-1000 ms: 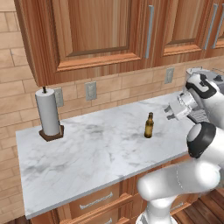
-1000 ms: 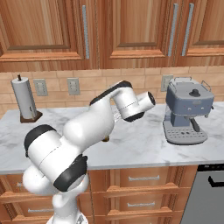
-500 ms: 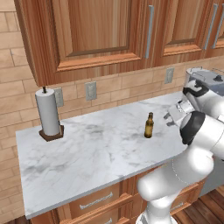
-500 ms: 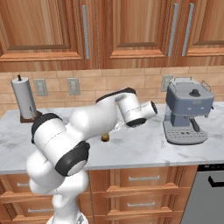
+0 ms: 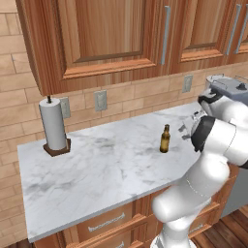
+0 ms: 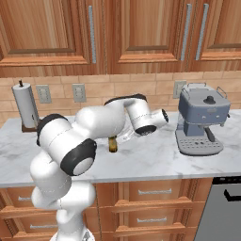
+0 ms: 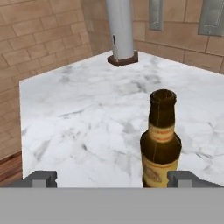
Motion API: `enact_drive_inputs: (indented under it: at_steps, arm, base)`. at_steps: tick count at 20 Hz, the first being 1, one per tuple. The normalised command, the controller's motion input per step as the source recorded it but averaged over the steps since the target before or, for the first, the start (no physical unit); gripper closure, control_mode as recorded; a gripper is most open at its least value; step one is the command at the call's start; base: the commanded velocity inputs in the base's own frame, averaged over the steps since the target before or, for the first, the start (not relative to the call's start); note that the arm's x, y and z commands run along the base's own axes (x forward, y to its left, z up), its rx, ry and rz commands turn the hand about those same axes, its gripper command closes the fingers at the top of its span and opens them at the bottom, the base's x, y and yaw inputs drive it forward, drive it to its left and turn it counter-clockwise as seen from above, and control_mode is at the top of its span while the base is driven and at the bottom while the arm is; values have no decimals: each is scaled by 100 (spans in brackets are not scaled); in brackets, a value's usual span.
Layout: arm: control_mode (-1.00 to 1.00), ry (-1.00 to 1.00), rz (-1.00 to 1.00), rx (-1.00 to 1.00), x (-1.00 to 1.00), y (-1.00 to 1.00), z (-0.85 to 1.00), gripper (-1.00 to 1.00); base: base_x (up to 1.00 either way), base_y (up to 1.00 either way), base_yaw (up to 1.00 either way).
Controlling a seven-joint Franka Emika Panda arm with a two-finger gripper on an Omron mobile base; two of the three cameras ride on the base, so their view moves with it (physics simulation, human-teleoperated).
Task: Place the drinks on the dining counter in a tight cluster.
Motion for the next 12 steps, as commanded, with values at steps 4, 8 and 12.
enact_drive_inputs:
  at_steps: [4, 8, 12]
  arm:
    - [-100, 0, 0, 0, 13, 0, -2, -100]
    - [-100, 0, 0, 0, 9, 1, -9, -100]
    - [-100, 0, 0, 0, 17, 4, -33, -100]
  base:
    - [0, 0, 0]
    - [0, 0, 0]
    - [0, 0, 0]
